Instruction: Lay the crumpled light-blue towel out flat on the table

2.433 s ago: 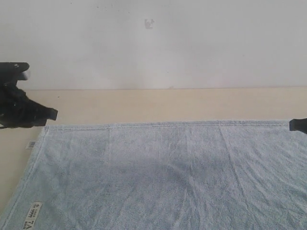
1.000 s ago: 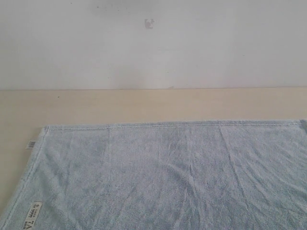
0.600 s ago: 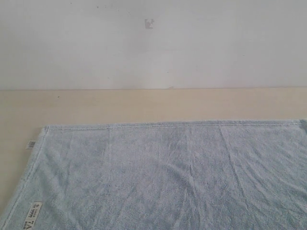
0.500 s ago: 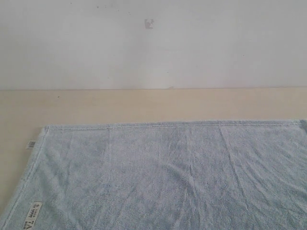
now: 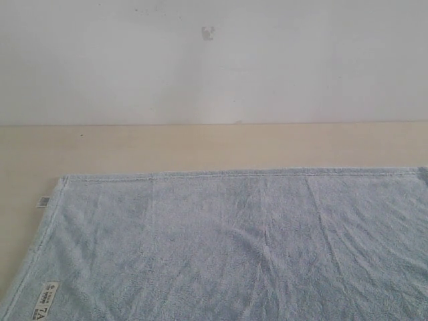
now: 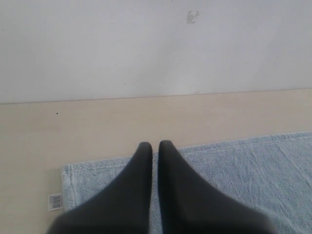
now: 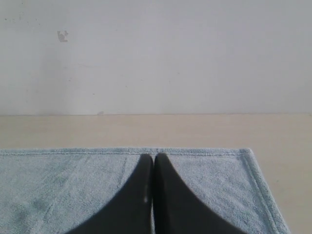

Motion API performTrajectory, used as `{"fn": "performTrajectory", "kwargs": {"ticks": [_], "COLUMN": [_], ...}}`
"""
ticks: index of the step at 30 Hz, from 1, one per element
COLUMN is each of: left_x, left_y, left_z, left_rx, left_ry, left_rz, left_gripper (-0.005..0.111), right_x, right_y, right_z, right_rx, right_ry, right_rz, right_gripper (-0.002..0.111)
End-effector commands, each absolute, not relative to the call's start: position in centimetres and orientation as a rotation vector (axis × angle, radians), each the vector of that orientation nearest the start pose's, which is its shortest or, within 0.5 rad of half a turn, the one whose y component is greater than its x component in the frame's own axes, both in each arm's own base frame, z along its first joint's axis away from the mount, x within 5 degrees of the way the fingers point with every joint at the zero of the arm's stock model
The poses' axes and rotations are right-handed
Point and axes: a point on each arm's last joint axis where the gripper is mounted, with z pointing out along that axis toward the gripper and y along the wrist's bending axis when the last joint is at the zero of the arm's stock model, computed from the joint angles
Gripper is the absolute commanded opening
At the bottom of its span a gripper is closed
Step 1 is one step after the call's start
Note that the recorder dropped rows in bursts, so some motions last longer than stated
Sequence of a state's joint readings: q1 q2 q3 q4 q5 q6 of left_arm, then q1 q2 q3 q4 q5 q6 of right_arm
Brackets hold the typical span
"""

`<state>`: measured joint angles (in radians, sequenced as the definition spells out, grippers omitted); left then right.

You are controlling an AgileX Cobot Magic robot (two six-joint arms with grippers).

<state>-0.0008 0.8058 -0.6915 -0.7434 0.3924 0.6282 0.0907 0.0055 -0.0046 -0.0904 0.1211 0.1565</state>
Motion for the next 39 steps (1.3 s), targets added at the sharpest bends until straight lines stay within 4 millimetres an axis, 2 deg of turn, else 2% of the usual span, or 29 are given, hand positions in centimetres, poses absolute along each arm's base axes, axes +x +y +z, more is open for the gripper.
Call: {"fn": "performTrajectory", "kwargs": {"ticks": [1, 22, 24, 29, 33, 39], "left_x": [16.5, 16.5, 15.8, 11.9, 8.9, 5.8], "left_y": [-2.6, -2.5, -2.5, -2.1, -1.4, -0.6], "left_z": [34.1, 34.1, 34.3, 34.2, 32.0, 25.7], "left_rx": [0.105, 0.103, 0.103, 0.096, 0.158, 0.029], "left_ry": [1.887, 1.884, 1.858, 1.721, 1.637, 1.566], "left_rz": [-0.319, -0.317, -0.312, -0.253, -0.092, -0.083], "left_gripper": [0.004, 0.004, 0.004, 0.004, 0.004, 0.004], "right_x": [5.6, 5.6, 5.6, 5.6, 5.6, 5.6], "right_y": [0.4, 0.4, 0.4, 0.4, 0.4, 0.4], "right_z": [20.2, 20.2, 20.2, 20.2, 20.2, 20.2], "right_rx": [-0.008, -0.008, -0.008, -0.008, -0.008, -0.008], "right_ry": [1.608, 1.606, 1.606, 1.604, 1.604, 1.604], "right_rz": [0.114, 0.114, 0.114, 0.114, 0.114, 0.114], "right_gripper": [0.0, 0.0, 0.0, 0.0, 0.0, 0.0]}}
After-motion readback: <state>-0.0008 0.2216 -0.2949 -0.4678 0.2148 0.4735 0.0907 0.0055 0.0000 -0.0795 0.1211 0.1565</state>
